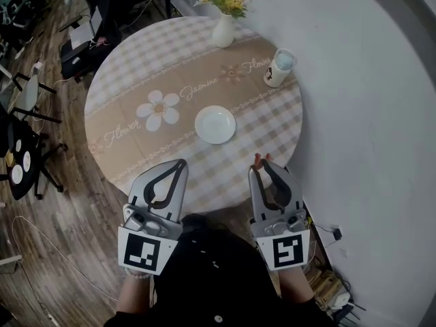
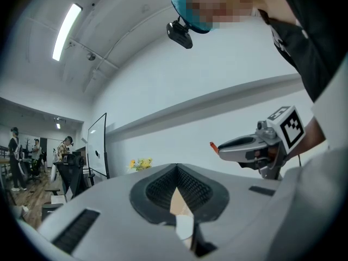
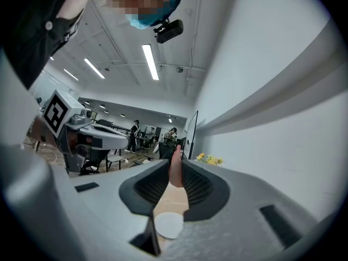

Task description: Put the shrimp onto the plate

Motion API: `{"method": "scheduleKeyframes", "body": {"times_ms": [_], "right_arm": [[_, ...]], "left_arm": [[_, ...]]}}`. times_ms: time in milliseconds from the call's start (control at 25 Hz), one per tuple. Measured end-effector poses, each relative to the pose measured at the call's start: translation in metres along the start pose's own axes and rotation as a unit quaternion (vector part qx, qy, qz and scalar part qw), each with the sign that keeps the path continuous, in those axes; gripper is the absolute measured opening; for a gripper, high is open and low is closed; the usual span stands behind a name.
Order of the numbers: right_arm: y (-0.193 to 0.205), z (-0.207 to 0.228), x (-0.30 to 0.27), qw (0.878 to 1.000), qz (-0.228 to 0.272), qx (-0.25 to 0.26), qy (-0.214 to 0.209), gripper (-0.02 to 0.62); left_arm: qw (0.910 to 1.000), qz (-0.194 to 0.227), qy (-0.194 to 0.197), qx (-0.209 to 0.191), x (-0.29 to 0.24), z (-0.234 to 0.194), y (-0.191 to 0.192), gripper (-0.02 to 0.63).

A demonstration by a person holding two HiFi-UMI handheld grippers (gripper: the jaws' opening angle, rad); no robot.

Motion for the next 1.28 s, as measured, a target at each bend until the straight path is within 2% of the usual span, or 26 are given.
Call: {"method": "scheduleKeyframes", "body": {"times_ms": [320, 800, 1080, 1280], "right_arm": [[0.002, -0.004, -0.016, 1.0, -0.002, 0.003, 0.009, 0.057], [0.005, -0.005, -0.028, 1.0, -0.02, 0.007, 0.011, 0.058], [0.009, 0.002, -0.033, 1.0, -0.022, 0.01, -0.006, 0.057], [0.013, 0.012, -0.039, 0.999, -0.023, 0.005, -0.024, 0.057]], "left_arm": [[0.9999, 0.007, 0.011, -0.004, -0.006, -0.016, 0.006, 0.0], [0.9996, 0.008, 0.018, 0.02, -0.014, -0.025, 0.014, 0.0], [0.9998, 0.009, 0.016, 0.009, -0.02, -0.022, 0.011, 0.0], [0.9999, -0.001, -0.005, 0.012, -0.023, -0.021, 0.009, 0.0]]}}
Point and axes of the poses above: the fingertips, and each gripper's own axes: x backward along the fingers, z to its right, y out of its underside, the point moved 9 cm from there along x, backward along the fingers, and after that the axes turned 5 degrees about z, right-handed, at the moved point
